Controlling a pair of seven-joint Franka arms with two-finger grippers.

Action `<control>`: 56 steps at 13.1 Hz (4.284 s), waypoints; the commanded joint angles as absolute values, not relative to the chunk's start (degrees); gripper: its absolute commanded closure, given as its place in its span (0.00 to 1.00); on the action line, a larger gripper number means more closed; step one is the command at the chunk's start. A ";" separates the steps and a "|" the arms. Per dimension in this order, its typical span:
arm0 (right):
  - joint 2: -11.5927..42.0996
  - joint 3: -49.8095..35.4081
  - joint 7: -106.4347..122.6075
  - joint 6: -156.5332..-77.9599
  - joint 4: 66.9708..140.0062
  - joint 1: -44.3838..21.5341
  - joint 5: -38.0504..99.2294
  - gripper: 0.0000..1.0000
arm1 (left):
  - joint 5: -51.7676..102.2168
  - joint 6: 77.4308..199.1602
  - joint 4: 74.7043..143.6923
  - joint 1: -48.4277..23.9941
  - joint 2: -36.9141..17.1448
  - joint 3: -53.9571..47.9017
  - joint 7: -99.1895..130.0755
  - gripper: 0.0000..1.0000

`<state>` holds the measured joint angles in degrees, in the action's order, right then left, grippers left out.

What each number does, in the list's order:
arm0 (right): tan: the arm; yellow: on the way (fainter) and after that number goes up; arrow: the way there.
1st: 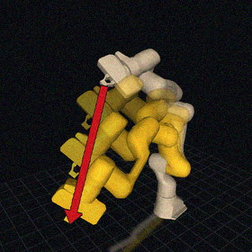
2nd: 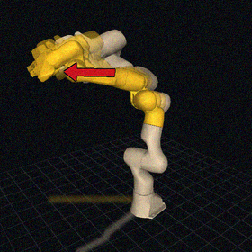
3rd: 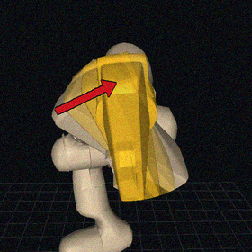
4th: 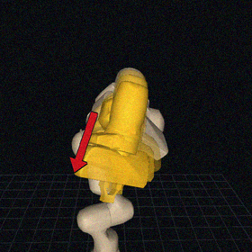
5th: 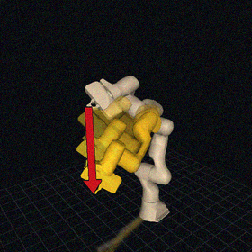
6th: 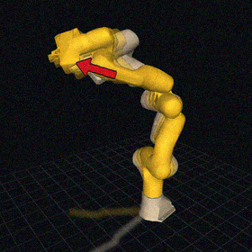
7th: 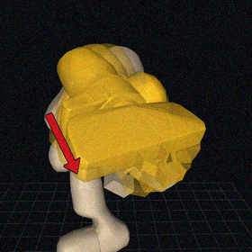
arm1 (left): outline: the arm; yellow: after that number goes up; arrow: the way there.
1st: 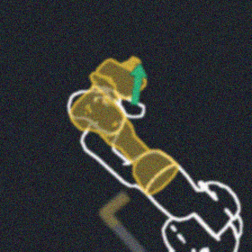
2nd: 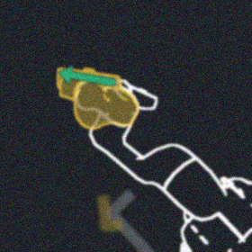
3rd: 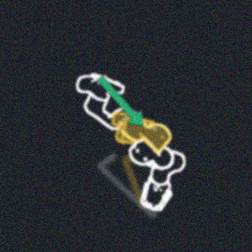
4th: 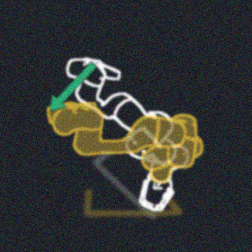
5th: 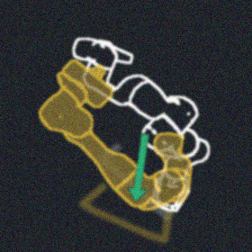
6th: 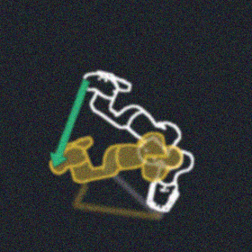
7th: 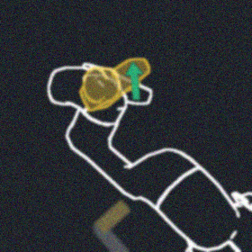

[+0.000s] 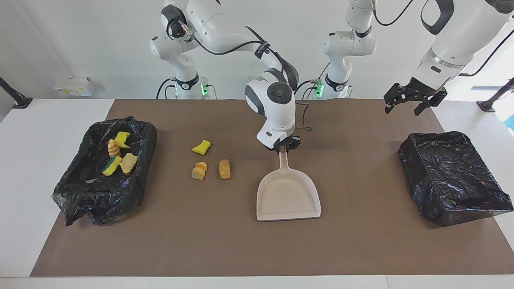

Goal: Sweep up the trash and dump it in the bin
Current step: 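Place the dustpan back at the table center with the right gripper, then grasp the dustpan handle with the left gripper while the right gripper reaches the brush, then lift the brush with the right gripper while the left gripper positions the dustpan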

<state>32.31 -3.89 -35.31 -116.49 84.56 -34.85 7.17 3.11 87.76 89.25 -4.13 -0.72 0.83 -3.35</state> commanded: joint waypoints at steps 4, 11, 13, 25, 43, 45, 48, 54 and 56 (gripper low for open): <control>27.44 -4.13 -34.89 -109.45 85.17 -33.93 7.56 0.00 | 4.04 90.51 90.61 -4.66 -0.70 1.32 -4.39 0.00; 6.27 -4.22 -31.82 -104.23 106.65 -38.29 10.62 0.00 | 5.80 102.01 89.65 -9.04 -10.88 0.97 -3.43 0.00; 0.91 -4.22 -31.90 -108.52 114.92 -42.43 13.00 0.00 | 5.36 106.85 90.26 -12.46 -12.73 0.97 -3.78 0.00; -5.28 -4.22 -34.37 -126.64 136.23 -53.61 19.42 0.06 | 4.83 121.29 99.04 -30.75 -19.95 1.06 16.67 0.00; -16.15 -3.60 -33.58 -110.07 136.14 -40.10 12.85 1.00 | 5.98 126.66 112.77 -37.53 -12.48 0.62 28.13 1.00; -18.01 -3.60 -32.27 -107.15 136.14 -35.44 10.38 1.00 | 5.80 125.95 112.24 -36.74 -12.74 0.79 24.98 1.00; -18.28 -3.60 -26.04 -105.38 136.14 -27.98 4.59 1.00 | 5.01 125.25 111.27 -31.40 -12.39 1.14 5.02 1.00; -13.46 -3.87 -7.74 -109.41 136.23 -9.86 -9.21 1.00 | 5.01 117.07 107.93 -24.80 -11.34 1.49 -22.87 1.00; -10.30 -3.87 -7.73 -111.00 136.23 -8.00 -10.80 1.00 | 5.01 114.80 107.49 -21.89 -10.55 1.49 -35.36 1.00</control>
